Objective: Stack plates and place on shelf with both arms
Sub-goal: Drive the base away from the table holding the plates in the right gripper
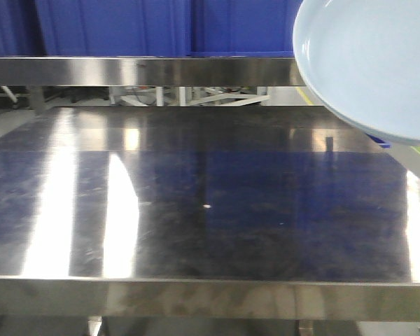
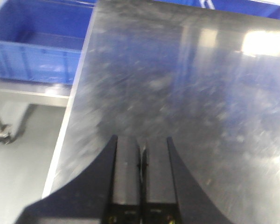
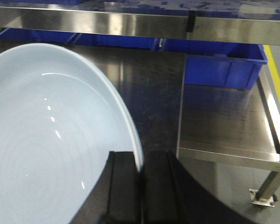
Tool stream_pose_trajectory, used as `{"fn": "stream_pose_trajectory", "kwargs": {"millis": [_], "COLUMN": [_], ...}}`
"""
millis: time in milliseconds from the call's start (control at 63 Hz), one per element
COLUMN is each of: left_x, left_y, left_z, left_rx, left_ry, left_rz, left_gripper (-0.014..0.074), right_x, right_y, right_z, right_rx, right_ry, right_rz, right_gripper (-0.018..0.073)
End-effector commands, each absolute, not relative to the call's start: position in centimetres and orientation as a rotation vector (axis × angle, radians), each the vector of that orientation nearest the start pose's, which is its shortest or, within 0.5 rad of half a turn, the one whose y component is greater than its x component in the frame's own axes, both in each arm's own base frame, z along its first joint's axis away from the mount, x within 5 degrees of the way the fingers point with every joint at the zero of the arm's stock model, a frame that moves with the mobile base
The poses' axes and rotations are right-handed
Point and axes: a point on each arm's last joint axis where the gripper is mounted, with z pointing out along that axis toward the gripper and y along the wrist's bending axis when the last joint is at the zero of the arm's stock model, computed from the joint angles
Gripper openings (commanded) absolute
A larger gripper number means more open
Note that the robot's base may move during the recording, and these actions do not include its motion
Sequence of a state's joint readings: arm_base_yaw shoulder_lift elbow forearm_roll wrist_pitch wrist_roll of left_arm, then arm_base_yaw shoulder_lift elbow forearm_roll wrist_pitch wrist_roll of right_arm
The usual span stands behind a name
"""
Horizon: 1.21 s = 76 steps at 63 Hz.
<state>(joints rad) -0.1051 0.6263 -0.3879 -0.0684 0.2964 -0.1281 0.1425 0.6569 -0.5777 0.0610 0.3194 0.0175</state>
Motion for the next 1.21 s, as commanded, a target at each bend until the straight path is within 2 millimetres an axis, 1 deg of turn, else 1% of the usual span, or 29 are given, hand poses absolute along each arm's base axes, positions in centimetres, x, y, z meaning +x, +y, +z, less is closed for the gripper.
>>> {"fn": "stream_pose_trajectory", "kwargs": {"millis": [0,1191], "left_x": [13.03,13.03], "left_y": [-1.64,-1.64], "left_z": [28.03,28.03], "left_rx": [-0.075,-0.075], "left_ry": [1.92,1.92], "left_rz": [-0.229,-0.229], "left_gripper": [0.0088,0.0088], "right_x": [13.72,13.72], "right_y": [1.99,1.99], "right_z": [34.22,34.22], "right_rx": [-0.064,-0.064], "right_ry": [1.748,1.748], "right_rz": [0.164,0.164], "right_gripper": [0.0048,0.0048]}}
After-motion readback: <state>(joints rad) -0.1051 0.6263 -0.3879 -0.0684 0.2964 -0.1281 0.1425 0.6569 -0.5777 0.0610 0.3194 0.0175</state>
